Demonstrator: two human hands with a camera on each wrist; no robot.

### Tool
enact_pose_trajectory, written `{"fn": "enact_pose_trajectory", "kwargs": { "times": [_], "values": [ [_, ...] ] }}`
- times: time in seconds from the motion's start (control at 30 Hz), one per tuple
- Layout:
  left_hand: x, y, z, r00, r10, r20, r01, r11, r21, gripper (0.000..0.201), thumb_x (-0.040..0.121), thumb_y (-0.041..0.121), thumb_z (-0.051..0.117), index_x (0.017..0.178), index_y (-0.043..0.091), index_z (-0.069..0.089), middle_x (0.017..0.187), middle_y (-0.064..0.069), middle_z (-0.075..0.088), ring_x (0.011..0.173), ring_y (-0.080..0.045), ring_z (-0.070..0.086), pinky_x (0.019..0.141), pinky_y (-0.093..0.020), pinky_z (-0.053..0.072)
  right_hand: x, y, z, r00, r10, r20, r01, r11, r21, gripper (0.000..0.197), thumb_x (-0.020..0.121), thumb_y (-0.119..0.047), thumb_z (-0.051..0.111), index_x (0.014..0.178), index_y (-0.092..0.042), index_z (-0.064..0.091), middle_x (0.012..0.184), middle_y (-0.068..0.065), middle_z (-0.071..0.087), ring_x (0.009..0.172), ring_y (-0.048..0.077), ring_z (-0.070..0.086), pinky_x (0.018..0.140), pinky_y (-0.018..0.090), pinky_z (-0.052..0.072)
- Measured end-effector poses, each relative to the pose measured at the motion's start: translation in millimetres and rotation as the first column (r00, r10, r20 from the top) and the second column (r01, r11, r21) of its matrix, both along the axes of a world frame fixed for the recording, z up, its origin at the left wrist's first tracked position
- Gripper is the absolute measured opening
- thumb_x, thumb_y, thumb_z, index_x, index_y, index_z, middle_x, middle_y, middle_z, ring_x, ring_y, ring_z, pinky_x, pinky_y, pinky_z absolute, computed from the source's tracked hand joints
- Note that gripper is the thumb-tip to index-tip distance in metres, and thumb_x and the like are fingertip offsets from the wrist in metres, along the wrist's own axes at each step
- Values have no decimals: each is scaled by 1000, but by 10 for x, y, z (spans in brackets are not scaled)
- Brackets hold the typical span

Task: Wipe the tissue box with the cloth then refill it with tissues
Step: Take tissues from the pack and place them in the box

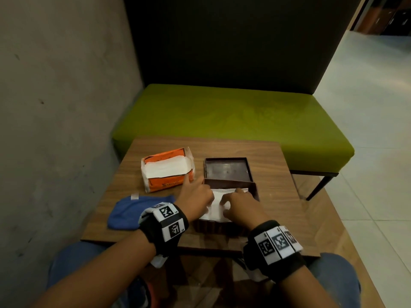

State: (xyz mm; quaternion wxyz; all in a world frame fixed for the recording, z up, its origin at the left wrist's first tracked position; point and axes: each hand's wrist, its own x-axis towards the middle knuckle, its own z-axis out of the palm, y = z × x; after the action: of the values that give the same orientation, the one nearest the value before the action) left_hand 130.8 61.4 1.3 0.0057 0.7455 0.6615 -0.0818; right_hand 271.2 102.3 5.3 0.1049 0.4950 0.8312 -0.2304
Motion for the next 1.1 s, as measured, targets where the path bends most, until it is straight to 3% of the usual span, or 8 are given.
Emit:
{"fn": "enact_pose_trajectory", "kwargs": {
  "times": [0.1, 0.17, 0.27, 0.33, 0.47, 0.6, 0.87, 1.1],
  "values": [
    [-18, -6, 21, 999, -8, 33, 9, 999, -33, 17, 88, 31, 59, 101, 26, 69, 112, 5, 61, 118, -20, 39, 102, -46, 21, -12, 3, -12, 1000, -19, 0, 19, 999, -35, 29, 93, -23, 51, 119, -28, 63, 133, 8, 46, 129, 31, 42, 105, 44, 41],
    [-91, -18, 113, 986, 14, 165, -26, 997, 68, 20, 91, 36, 53, 100, 27, 68, 111, 6, 61, 114, -17, 42, 100, -42, 27, 21, -17, 6, 999, -20, -45, 20, 1000, -5, 28, 93, -25, 53, 120, -29, 61, 132, 7, 46, 128, 29, 42, 102, 41, 43],
    [-438, 33, 225, 883, 144, 448, -273, 932, 239, 19, 91, 27, 52, 94, 21, 70, 102, 2, 67, 102, -21, 54, 88, -40, 42, 78, -93, 15, 991, 24, -133, -18, 999, 44, 36, 95, -35, 53, 131, -32, 53, 141, 2, 41, 133, 24, 37, 101, 37, 42],
    [-800, 119, 191, 803, 258, 537, -425, 880, 213, 15, 88, 16, 56, 94, 16, 70, 104, -4, 69, 100, -24, 59, 85, -38, 46, 77, -145, -24, 988, 68, -140, -65, 998, 25, 42, 96, -42, 49, 138, -36, 48, 151, 1, 33, 139, 22, 30, 107, 37, 36],
    [-1315, 315, -69, 791, 448, 417, -491, 871, -3, 25, 85, 18, 66, 110, 13, 66, 119, -6, 65, 111, -23, 58, 93, -32, 40, 40, -153, -155, 992, 86, -90, -96, 989, -113, 43, 99, -48, 36, 141, -40, 44, 160, 4, 22, 147, 24, 18, 117, 46, 23],
    [-1449, 427, -317, 869, 432, 242, -400, 900, -173, 48, 82, 28, 67, 127, 16, 55, 136, -3, 53, 126, -22, 46, 107, -35, 32, 40, -136, -199, 993, 91, -72, -100, 986, -133, 43, 100, -49, 32, 141, -42, 42, 162, 2, 17, 149, 22, 13, 118, 47, 20],
    [-1362, 473, -372, 946, 321, 56, -321, 947, -8, 33, 85, 34, 60, 114, 17, 56, 116, -4, 63, 109, -24, 56, 84, -34, 42, 59, -158, -210, 992, 103, -68, -111, 985, -131, 43, 101, -48, 27, 143, -46, 37, 163, 0, 12, 150, 21, 8, 118, 46, 19],
    [-1327, 430, -399, 920, 374, 122, -387, 916, 109, 27, 82, 24, 56, 104, 10, 60, 103, -13, 67, 97, -32, 61, 75, -36, 45, 65, -171, -201, 992, 102, -74, -110, 987, -116, 43, 101, -47, 28, 143, -46, 37, 163, -1, 14, 149, 20, 10, 118, 45, 20]
  ]
}}
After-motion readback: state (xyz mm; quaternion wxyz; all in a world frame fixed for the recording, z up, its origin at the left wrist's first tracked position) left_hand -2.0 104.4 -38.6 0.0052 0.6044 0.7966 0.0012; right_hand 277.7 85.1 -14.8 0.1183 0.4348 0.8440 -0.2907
